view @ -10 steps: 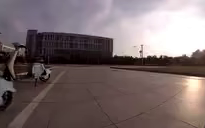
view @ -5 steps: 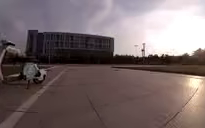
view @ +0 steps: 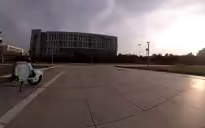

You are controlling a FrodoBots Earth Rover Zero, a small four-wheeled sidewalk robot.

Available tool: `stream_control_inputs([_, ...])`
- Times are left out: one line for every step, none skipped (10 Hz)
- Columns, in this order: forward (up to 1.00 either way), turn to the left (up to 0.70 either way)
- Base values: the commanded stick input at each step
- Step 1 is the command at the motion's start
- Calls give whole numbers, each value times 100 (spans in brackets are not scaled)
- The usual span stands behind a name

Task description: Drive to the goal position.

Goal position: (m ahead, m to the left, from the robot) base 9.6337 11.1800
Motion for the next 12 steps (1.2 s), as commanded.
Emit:
stream_control_inputs([70,0])
stream_control_inputs([70,0])
stream_control_inputs([70,0])
stream_control_inputs([70,0])
stream_control_inputs([70,-13])
stream_control_inputs([70,-14])
stream_control_inputs([70,-14])
stream_control_inputs([70,-14])
stream_control_inputs([70,-14])
stream_control_inputs([70,-14])
stream_control_inputs([70,-14])
stream_control_inputs([70,-14])
